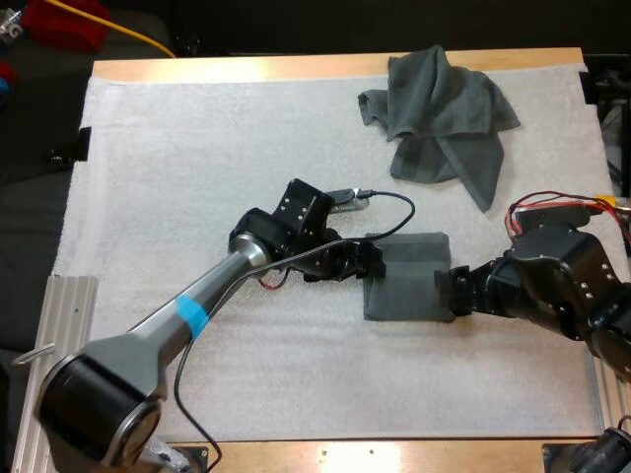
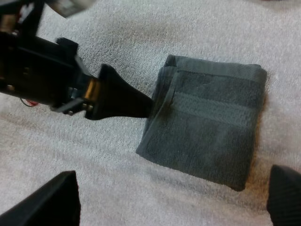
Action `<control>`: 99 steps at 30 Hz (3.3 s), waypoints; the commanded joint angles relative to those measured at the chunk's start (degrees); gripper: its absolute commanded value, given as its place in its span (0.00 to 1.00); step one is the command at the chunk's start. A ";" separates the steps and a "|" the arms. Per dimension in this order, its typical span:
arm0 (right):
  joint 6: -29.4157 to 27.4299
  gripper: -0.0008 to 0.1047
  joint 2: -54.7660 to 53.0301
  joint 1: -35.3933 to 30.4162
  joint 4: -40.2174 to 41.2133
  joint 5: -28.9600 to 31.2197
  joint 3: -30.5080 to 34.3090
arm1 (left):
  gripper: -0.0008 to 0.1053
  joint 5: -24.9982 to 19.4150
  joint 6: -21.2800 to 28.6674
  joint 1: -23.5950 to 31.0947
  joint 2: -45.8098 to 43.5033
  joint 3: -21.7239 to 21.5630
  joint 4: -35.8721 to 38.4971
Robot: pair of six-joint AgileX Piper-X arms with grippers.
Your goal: Pick towel from pile, fold and stack
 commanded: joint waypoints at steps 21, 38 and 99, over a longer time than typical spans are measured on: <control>-1.92 0.75 -0.44 -0.01 0.85 0.45 -0.33 | 0.67 6.75 -7.23 -0.27 7.07 -0.08 -6.03; -1.92 0.75 -0.44 -0.01 0.85 0.45 -0.33 | 0.66 10.22 -11.11 -2.70 10.61 -0.48 -4.71; -1.59 0.75 -0.92 -0.01 -1.89 -7.88 -0.22 | 0.01 -2.99 38.06 20.39 -10.07 -4.68 36.89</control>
